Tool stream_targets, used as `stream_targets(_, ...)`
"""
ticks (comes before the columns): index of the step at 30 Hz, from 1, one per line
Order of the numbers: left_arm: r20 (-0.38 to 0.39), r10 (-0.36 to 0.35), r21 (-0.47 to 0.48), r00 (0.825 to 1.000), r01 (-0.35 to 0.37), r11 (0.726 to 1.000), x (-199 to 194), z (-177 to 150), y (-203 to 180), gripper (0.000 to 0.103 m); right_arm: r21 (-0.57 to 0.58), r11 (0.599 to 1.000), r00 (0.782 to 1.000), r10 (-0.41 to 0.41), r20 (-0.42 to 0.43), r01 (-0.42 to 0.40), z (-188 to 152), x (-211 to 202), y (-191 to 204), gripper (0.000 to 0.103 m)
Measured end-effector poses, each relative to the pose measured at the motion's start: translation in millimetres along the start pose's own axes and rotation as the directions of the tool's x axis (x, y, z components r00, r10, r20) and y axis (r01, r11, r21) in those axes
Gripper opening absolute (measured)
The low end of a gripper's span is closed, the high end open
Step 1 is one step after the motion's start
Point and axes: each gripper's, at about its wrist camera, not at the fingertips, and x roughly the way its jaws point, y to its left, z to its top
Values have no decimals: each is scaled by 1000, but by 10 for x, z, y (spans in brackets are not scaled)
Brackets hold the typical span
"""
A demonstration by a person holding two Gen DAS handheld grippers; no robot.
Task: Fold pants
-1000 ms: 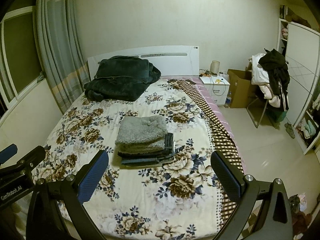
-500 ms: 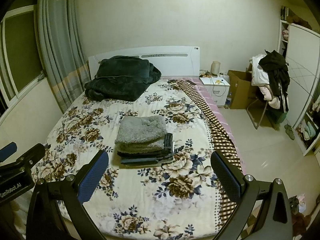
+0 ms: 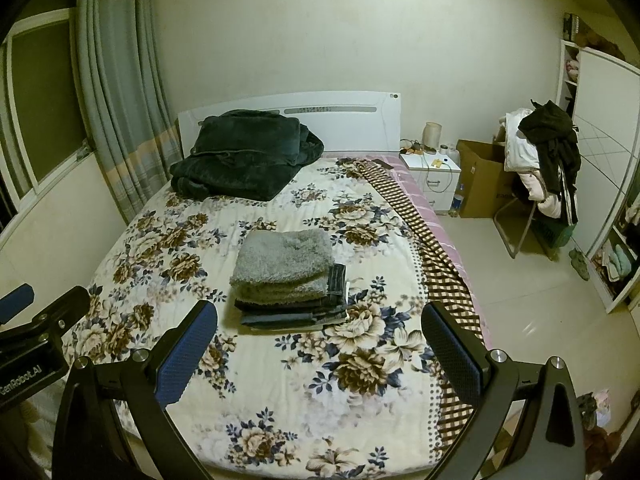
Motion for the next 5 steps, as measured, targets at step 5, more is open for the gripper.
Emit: stream_targets(5,9,11,-10,1000,-11,1000,-77,-53,-12,103,1,1000,1000,1,0,-1,5,-2,0,103)
